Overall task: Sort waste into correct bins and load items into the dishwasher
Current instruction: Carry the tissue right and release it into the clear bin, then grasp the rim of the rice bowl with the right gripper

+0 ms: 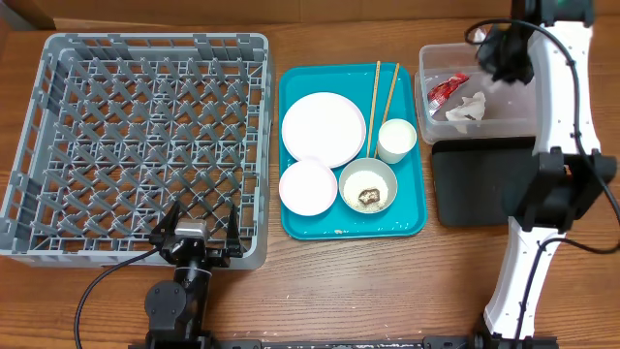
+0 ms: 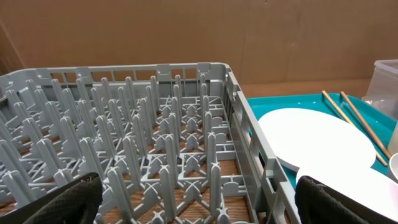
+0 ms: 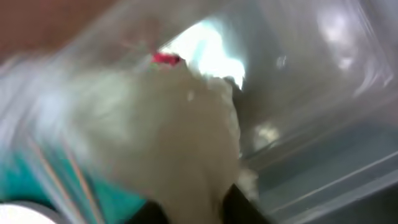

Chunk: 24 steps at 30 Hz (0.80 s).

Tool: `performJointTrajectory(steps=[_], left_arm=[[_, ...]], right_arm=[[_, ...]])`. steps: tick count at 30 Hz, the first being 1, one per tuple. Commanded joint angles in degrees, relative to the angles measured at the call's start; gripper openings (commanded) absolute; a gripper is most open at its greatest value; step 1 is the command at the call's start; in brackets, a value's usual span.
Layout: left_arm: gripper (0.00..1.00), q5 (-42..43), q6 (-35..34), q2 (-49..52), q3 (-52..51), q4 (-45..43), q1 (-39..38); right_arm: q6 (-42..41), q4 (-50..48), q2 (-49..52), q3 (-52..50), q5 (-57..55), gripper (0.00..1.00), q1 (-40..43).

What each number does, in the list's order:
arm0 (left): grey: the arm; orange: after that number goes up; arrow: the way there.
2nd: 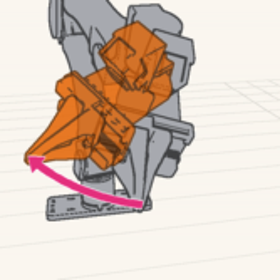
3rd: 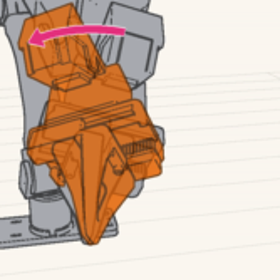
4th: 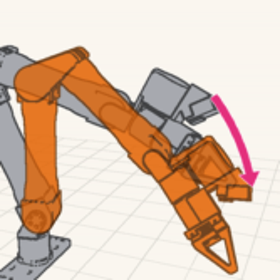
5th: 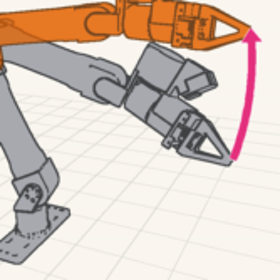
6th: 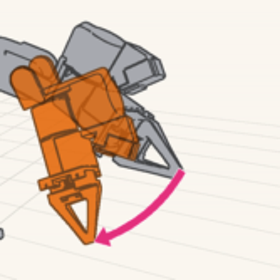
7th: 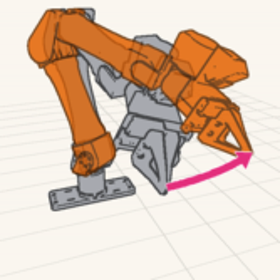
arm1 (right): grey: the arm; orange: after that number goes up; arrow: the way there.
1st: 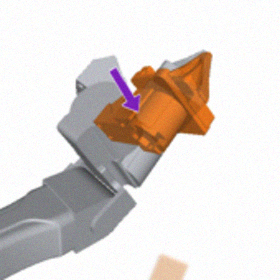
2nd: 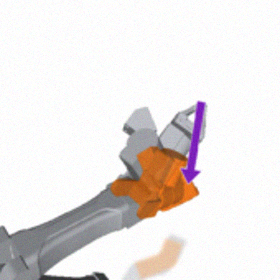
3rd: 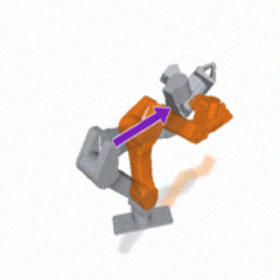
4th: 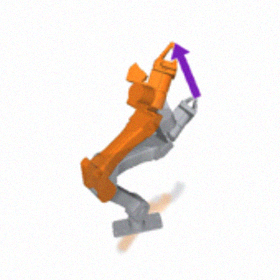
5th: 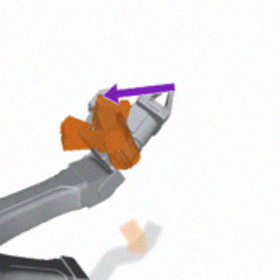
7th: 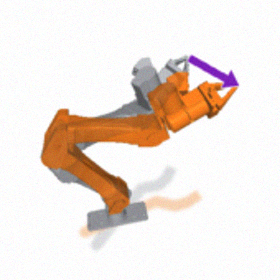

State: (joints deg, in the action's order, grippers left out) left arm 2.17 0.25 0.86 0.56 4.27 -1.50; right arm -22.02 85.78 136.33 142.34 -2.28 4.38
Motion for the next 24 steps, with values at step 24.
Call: performJointTrajectory(steps=[24], left_arm=[[1.0, 0.24, 1.03, -0.55, -0.28, 0.0, 0.02]], right_arm=[[-2.25, 11.3, -8.52, 6.99, 13.97, 0.46, -21.22]])
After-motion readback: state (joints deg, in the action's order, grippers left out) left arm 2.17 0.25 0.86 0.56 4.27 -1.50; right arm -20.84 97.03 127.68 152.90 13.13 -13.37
